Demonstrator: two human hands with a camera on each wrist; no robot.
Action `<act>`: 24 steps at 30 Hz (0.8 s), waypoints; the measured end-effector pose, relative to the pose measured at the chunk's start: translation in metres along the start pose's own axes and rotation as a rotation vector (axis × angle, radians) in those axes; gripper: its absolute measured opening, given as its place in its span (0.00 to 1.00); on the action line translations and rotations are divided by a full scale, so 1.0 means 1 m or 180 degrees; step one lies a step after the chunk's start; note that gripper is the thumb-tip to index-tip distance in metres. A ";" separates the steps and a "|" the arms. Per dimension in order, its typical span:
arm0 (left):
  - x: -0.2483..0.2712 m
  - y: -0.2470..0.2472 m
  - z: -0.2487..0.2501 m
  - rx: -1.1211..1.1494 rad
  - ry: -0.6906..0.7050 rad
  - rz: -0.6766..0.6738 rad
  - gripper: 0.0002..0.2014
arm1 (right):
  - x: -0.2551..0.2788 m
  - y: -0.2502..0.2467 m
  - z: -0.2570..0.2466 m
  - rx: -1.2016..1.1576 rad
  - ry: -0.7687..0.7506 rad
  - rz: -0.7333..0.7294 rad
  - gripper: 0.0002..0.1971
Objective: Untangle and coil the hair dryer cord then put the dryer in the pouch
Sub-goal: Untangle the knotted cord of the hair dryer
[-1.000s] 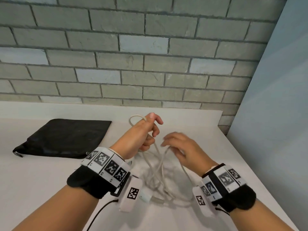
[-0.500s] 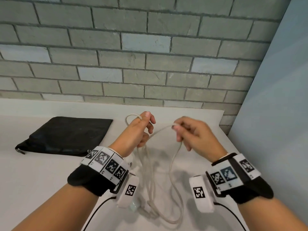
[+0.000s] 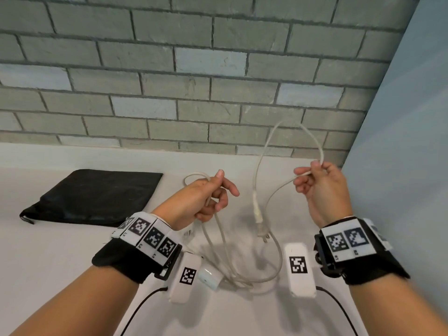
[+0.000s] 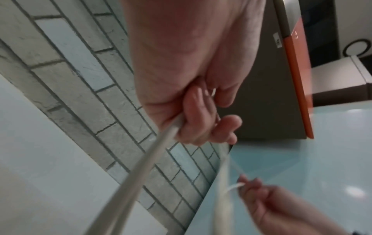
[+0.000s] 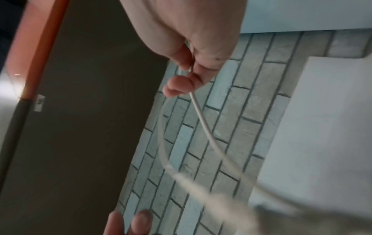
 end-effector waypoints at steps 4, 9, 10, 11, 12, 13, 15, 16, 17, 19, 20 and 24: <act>-0.002 0.002 0.007 -0.0098 0.0056 -0.0029 0.24 | -0.008 -0.009 0.020 0.0103 0.0317 0.0089 0.08; -0.001 0.010 0.023 0.0091 0.0315 -0.0189 0.22 | -0.005 -0.008 0.048 0.1584 0.0872 -0.0615 0.03; -0.001 0.012 0.028 0.0049 0.0417 -0.0210 0.22 | -0.001 -0.008 0.056 0.2182 0.0944 -0.0803 0.09; -0.002 0.015 0.033 -0.0031 0.0521 -0.0215 0.21 | 0.003 -0.007 0.062 0.2867 0.0920 -0.0965 0.17; -0.002 0.018 0.037 -0.0137 0.0630 -0.0205 0.20 | 0.008 -0.004 0.065 0.3540 0.0799 -0.1140 0.26; -0.002 0.021 0.042 -0.0251 0.0740 -0.0192 0.20 | 0.015 0.001 0.065 0.4020 0.0625 -0.1322 0.31; -0.002 0.027 0.052 -0.0432 0.0956 -0.0198 0.20 | 0.034 0.019 0.061 0.4178 0.0345 -0.1921 0.34; -0.001 0.029 0.056 -0.0453 0.1057 -0.0230 0.19 | 0.045 0.028 0.062 0.3911 0.0389 -0.2350 0.34; -0.001 0.031 0.061 -0.0413 0.1143 -0.0273 0.18 | 0.058 0.036 0.062 0.3568 0.0577 -0.2810 0.32; -0.001 0.032 0.067 -0.0242 0.1248 -0.0337 0.18 | 0.080 0.046 0.065 0.3092 0.0913 -0.3541 0.26; -0.002 0.031 0.068 -0.0149 0.1271 -0.0363 0.18 | 0.085 0.048 0.068 0.2990 0.0929 -0.3689 0.21; -0.008 0.022 0.068 0.0498 0.1147 -0.0431 0.18 | 0.084 0.048 0.075 0.2593 0.1034 -0.3444 0.05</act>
Point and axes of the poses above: each hand's wrist, its own x-axis away from the middle knuckle, its own y-axis out of the palm, z = x × y, the point moved 5 cm from there along -x, towards the middle knuckle, and after that the axes turned 9 degrees about x, right-handed, at the moved point
